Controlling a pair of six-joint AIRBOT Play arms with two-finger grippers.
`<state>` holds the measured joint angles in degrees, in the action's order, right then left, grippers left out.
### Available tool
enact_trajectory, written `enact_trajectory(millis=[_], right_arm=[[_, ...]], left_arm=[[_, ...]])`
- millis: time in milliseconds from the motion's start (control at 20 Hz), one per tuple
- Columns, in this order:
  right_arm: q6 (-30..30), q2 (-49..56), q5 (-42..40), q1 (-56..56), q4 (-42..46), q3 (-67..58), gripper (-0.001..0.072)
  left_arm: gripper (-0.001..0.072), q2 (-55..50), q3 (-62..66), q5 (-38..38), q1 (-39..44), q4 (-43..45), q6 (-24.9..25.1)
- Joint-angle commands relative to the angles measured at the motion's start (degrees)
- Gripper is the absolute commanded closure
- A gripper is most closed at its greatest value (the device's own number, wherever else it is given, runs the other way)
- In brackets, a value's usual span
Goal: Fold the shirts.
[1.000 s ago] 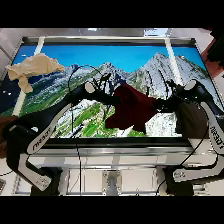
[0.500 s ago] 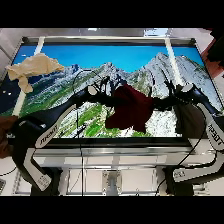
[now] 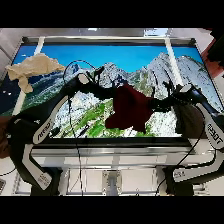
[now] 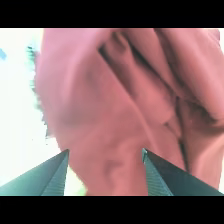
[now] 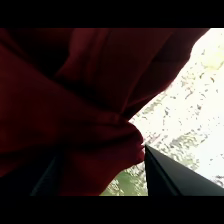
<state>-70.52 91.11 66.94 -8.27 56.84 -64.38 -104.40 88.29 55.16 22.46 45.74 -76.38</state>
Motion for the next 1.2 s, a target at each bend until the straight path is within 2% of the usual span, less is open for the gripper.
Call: enact_trajectory(millis=[0, 300, 550, 700, 750, 800, 850, 1050, 1150], right_arm=[[0.11, 0.02, -0.39, 0.04, -1.22, 0.00, 0.0137], [0.07, 0.04, -0.48, 0.04, -1.27, 0.00, 0.0137], [0.22, 2.25, -0.15, 0.96, -5.86, 0.00, 0.0173], [4.39, 3.82, -0.66, 3.50, -8.28, -0.02, 0.0426], [4.83, 3.76, -1.01, 4.22, -8.90, -0.04, 0.0568], [4.90, 3.74, -0.55, 4.22, -9.99, -0.26, 0.0674], [5.77, 3.72, 0.87, 4.00, -10.64, -1.01, 0.0683], [6.12, -0.04, 7.56, 0.44, -10.56, -8.52, 0.0684], [5.79, -4.02, 10.47, -2.05, -10.58, -13.14, 0.0684]], left_arm=[[0.0159, -0.66, 1.81, 4.33, -0.98, 3.54, -2.73], [0.0160, -5.25, 1.81, 4.42, 2.47, 3.08, -0.70], [0.0161, -7.06, 1.81, 1.09, 3.08, -5.27, 3.08], [0.0175, -7.26, 1.81, 0.87, 3.08, -5.25, 3.08], [0.0312, -7.28, 1.81, 0.87, 3.10, -5.29, 3.06], [0.0549, -7.26, 1.84, 0.79, 3.10, -5.66, 3.08], [0.0693, -7.26, 1.90, 0.63, 3.10, -5.97, 3.10], [0.0695, -7.06, 9.86, 5.25, 0.90, -2.67, 3.06], [0.0695, -6.45, 17.64, 10.80, -1.75, 0.22, 0.52]])
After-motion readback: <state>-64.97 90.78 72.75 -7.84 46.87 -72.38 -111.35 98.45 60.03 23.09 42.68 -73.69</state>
